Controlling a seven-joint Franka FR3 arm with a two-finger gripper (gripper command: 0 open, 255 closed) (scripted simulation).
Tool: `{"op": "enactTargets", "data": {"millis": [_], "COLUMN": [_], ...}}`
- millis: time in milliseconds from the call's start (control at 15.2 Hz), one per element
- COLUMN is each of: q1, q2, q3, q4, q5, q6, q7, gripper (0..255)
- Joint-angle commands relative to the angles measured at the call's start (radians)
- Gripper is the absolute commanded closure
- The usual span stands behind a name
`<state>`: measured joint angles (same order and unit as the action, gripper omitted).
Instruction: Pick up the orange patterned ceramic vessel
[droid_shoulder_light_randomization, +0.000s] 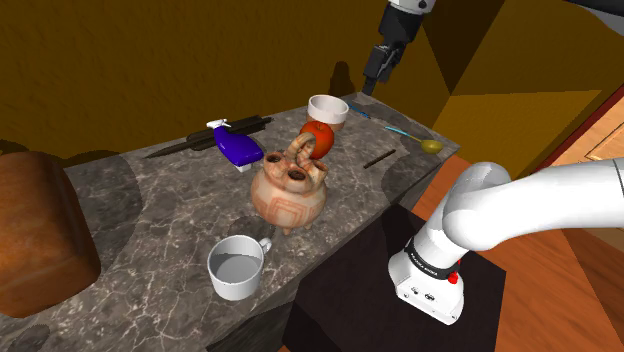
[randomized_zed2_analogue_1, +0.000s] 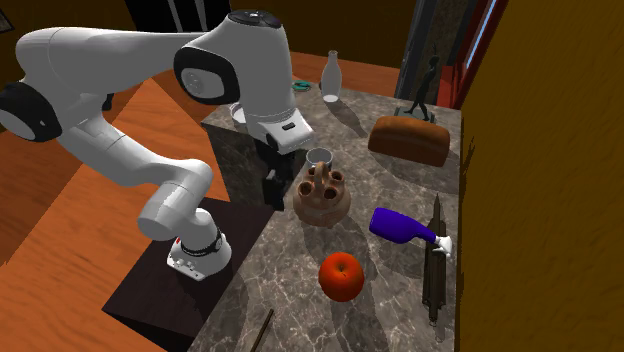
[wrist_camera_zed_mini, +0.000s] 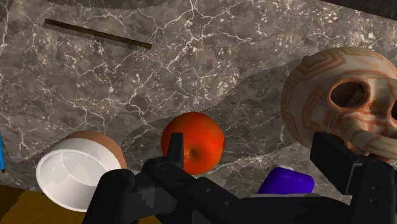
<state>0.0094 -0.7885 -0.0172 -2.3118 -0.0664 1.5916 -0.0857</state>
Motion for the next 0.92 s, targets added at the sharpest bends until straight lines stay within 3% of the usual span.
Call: {"op": "enactTargets", "data": {"millis": [0,858], "q1": [0.0,0.265], "q2": [0.0,0.276], "q3": [0.0,0.081], "q4": [0.0,0.056], "q5": [0.0,0.03], "q6": [0.0,0.178], "q7": [0.0,-0.403], "gripper": [0,0]}}
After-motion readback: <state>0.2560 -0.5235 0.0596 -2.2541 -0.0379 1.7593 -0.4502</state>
